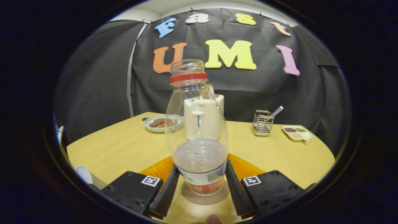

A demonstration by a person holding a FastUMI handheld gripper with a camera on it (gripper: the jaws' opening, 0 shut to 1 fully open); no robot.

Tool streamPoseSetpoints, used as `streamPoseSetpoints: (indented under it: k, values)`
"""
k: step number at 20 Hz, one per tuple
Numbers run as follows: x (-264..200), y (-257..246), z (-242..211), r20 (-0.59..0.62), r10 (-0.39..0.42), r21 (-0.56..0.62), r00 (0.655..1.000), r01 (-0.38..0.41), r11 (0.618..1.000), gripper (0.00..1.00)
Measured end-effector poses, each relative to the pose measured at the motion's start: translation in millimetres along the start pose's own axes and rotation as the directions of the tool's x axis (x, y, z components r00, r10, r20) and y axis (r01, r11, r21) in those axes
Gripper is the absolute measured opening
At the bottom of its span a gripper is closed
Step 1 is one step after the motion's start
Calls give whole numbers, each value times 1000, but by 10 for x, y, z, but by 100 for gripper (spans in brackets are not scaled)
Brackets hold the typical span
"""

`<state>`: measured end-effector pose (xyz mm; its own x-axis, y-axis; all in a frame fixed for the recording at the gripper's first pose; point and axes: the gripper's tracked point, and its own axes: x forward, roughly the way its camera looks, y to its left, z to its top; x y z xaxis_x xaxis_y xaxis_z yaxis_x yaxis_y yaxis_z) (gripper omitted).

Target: Take the bottle from table, then pour the juice into the cup, finally place the bottle on the coaster

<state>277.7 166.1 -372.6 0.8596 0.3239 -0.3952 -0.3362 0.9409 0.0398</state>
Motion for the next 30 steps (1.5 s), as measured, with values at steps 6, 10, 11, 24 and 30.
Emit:
streamPoseSetpoints:
  k: [6, 10, 11, 24, 30]
  values:
    - [-14, -17, -52, -6, -6, 10, 1000, 6, 1000, 92]
    - [-22, -37, -36, 5, -32, 28, 999, 32, 999, 99]
    - [-43, -32, -13, 13, -39, 32, 999, 38, 999, 99]
    - [-958, 133, 1536, 284, -114, 24, 952, 112, 993, 99]
    - [-1751, 272, 2247, 377, -170, 42, 911, 166, 985, 98]
